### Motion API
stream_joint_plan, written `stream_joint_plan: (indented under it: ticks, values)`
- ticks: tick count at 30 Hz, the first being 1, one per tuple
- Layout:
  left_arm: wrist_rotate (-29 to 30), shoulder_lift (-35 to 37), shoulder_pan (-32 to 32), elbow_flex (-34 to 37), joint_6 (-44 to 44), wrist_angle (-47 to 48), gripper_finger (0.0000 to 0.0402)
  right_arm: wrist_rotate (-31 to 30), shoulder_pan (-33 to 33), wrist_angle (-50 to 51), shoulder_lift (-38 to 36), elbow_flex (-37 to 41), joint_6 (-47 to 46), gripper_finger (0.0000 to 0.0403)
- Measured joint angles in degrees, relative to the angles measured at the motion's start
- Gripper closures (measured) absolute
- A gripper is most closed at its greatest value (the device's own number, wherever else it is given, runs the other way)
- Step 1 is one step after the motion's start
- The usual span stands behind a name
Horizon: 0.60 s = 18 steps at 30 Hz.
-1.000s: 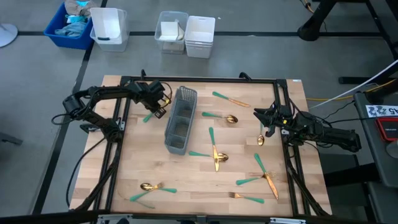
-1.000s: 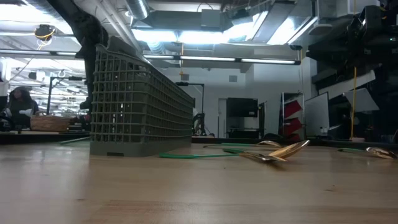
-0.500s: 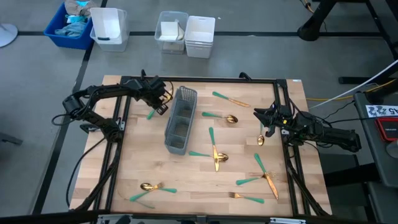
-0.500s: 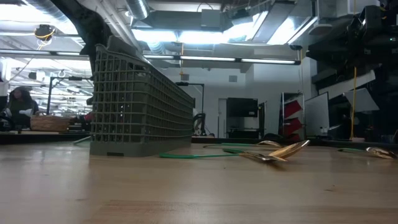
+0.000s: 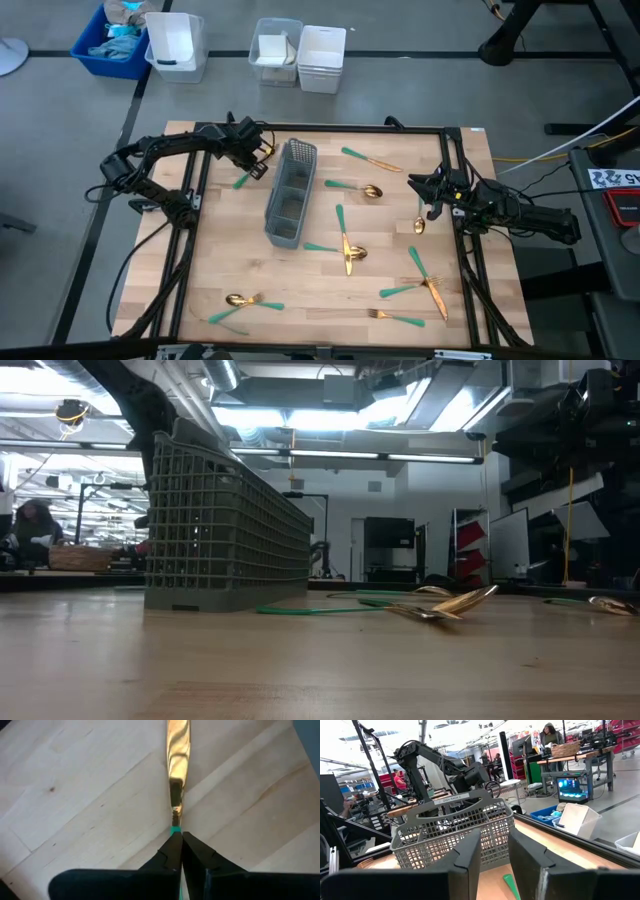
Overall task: Sort silverware
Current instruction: Put the green table knife into the gray silverware rack
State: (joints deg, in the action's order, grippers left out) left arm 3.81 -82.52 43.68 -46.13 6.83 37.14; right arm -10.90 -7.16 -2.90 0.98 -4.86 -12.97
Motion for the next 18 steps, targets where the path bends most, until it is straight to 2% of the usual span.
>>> stream_joint_plan:
  ticks: [6,10,18]
  values:
    - [-0.01,0.00,-0.11,0.00,-0.90,-0.18,0.0391,0.00,0.00,0.00,0.01,0.00,0.02,0.0303]
    - [0.02,0.00,-0.17,-0.04,-4.86,-0.67,0.0382,0.00,0.01,0.00,0.00,0.00,0.00,0.0303]
    - [0.00,-0.46,-0.17,-0.04,-7.17,-2.41,0.0321,0.00,0.01,0.00,0.01,0.00,0.00,0.0303]
